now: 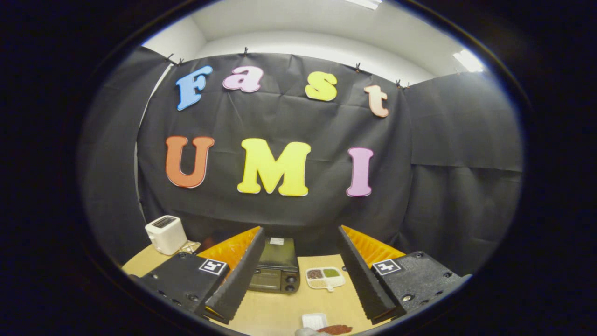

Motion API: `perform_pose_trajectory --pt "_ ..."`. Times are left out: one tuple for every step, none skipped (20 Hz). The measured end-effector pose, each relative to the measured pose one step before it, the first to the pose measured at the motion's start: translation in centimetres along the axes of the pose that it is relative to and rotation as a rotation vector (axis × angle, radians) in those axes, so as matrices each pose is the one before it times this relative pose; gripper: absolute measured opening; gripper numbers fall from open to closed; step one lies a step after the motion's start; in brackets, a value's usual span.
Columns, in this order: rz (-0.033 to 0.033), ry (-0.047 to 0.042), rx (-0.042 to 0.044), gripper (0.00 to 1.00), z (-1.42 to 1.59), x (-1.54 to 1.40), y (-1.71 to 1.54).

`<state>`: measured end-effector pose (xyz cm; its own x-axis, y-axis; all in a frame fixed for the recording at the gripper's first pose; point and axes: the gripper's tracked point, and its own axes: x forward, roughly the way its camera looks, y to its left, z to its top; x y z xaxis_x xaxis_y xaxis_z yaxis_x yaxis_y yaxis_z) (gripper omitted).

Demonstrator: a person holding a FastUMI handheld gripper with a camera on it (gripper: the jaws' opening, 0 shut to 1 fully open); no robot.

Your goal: Open the toaster oven, put the food inside, and close the toaster oven door.

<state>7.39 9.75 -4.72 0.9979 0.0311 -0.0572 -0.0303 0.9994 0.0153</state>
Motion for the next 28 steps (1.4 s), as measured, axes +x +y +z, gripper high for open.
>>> perform_pose_trajectory --pt "0.00549 0.01056 0.00520 0.99 -0.848 1.198 1.229" --pt "0.01017 0.01525 0.00074 0.98 -0.980 1.158 1.416" --pt "0.01027 0.00754 -0.00279 0.98 -0.952 1.321 1.485" --pt "0.00850 0.01665 -0.00824 0.98 -1.009 1.296 1.391" --pt "0.01325 0.02150 -0.00803 0.98 -1.355 1.357 1.391" --pt "0.01161 0.02964 -0.00084 0.99 -1.388 1.382 1.365" --pt "0.01376 0.02064 0.00078 0.99 -1.179 1.362 1.324" --pt "0.00927 0.01829 0.00201 0.99 -1.091 1.344 1.019" --pt "0.00729 0.01827 -0.00066 0.99 -1.015 1.231 0.881" --pt "0.00189 0.01677 0.00011 0.99 -1.012 1.254 0.599" --pt "0.00104 0.02456 0.00299 0.99 -1.047 1.139 0.424" --pt "-0.00221 0.01999 0.00658 0.99 -0.922 1.085 0.215" --pt "-0.00762 0.01600 0.00820 0.99 -0.779 0.834 0.040" --pt "-0.00597 0.01494 0.00990 0.99 -0.614 0.710 0.032" --pt "-0.00272 0.01762 0.00745 0.99 -0.807 0.723 0.101" --pt "-0.00423 0.01836 0.00255 0.99 -0.641 0.530 0.027" --pt "-0.00375 0.01399 -0.00036 0.99 -0.524 0.482 -0.087" --pt "-0.00886 0.00667 0.00028 0.99 -0.332 0.287 -0.175" --pt "-0.00289 0.00491 -0.00137 0.99 -0.490 0.317 0.097" --pt "0.00049 0.01714 -0.00292 0.99 -0.615 0.283 -0.067" --pt "-0.00242 0.01396 0.00158 0.99 -0.571 0.100 -0.163" --pt "0.00429 -0.01068 0.01136 0.99 -0.036 -0.125 0.010" --pt "0.00021 -0.00208 -0.00052 0.99 -0.238 0.203 -0.028" --pt "0.00339 0.00105 -0.00617 0.99 -0.014 -0.154 0.033" --pt "0.00246 -0.00242 -0.00340 0.99 0.000 -0.265 0.037" --pt "0.00330 0.00427 0.00088 0.99 -0.184 -0.216 -0.036" --pt "0.00039 0.00262 0.00192 0.99 -0.336 -0.416 0.021" --pt "-0.00102 0.00608 -0.00223 0.99 -0.288 -0.466 -0.041"
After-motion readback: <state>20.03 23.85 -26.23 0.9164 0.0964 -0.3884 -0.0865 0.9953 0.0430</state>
